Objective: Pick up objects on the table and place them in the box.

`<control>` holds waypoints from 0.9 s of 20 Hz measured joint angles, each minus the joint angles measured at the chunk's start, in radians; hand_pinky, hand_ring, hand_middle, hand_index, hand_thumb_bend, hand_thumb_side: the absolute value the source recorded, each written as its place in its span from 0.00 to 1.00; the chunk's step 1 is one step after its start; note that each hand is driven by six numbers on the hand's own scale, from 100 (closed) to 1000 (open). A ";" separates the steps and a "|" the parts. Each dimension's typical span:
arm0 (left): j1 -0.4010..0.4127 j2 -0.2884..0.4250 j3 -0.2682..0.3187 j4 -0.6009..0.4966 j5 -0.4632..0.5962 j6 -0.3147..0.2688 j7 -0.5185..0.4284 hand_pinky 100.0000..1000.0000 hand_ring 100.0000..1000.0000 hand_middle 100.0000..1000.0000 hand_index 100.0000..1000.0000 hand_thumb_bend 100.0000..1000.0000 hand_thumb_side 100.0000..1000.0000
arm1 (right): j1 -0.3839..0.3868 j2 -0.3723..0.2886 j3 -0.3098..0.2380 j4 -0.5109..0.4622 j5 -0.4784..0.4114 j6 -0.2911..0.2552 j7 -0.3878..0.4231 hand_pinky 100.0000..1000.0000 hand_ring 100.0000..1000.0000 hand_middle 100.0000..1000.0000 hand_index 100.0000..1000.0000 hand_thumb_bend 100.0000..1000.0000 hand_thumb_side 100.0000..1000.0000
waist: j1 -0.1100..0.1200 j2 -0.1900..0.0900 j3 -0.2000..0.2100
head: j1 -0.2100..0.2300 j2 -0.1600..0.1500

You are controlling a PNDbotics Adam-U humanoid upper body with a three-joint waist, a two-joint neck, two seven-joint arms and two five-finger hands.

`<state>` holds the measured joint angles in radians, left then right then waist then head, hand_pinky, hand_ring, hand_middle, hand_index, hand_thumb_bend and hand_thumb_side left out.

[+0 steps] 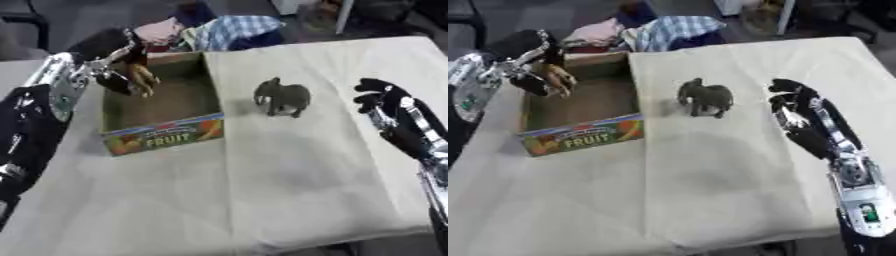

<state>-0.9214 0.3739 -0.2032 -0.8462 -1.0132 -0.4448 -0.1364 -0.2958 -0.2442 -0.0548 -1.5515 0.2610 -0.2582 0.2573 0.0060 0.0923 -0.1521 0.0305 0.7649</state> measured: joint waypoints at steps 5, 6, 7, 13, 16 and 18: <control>0.014 -0.006 -0.014 0.033 -0.043 -0.047 -0.089 0.71 0.55 0.50 0.62 0.49 0.26 | 0.000 0.001 0.000 0.000 0.000 0.000 0.001 0.66 0.74 0.77 0.89 0.00 0.69 | 0.003 0.000 0.001 | -0.001 0.000; 0.017 -0.006 -0.014 0.040 -0.047 -0.057 -0.119 0.71 0.57 0.54 0.65 0.54 0.32 | 0.000 0.001 0.000 0.000 0.000 0.000 0.001 0.66 0.74 0.77 0.89 0.00 0.69 | 0.003 0.000 0.003 | -0.002 0.000; 0.018 -0.005 -0.014 0.045 -0.049 -0.066 -0.150 0.73 0.62 0.60 0.72 0.72 0.47 | 0.000 0.001 0.000 0.000 0.000 0.000 0.001 0.66 0.73 0.77 0.89 0.00 0.68 | 0.002 0.000 0.005 | -0.003 0.000; 0.022 0.052 -0.018 -0.013 0.015 -0.115 -0.289 0.77 0.71 0.71 0.79 0.91 0.64 | 0.000 0.000 -0.007 0.001 0.000 0.002 -0.002 0.66 0.73 0.77 0.90 0.00 0.68 | 0.000 -0.005 0.021 | -0.016 0.000; 0.032 0.124 -0.028 -0.120 0.119 -0.122 -0.328 0.77 0.70 0.70 0.79 0.84 0.63 | -0.019 -0.022 -0.007 0.014 0.003 0.002 -0.004 0.66 0.73 0.77 0.90 0.00 0.68 | 0.000 -0.013 0.036 | -0.028 0.000; 0.052 0.177 -0.030 -0.208 0.219 -0.108 -0.333 0.78 0.67 0.68 0.77 0.72 0.60 | -0.044 -0.049 -0.006 0.031 0.005 -0.001 -0.006 0.66 0.74 0.77 0.90 0.00 0.69 | -0.001 -0.018 0.048 | -0.035 0.000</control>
<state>-0.8689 0.5509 -0.2332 -1.0539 -0.7946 -0.5523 -0.4690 -0.3395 -0.2937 -0.0603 -1.5208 0.2659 -0.2591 0.2510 0.0047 0.0740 -0.1038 -0.0046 0.7649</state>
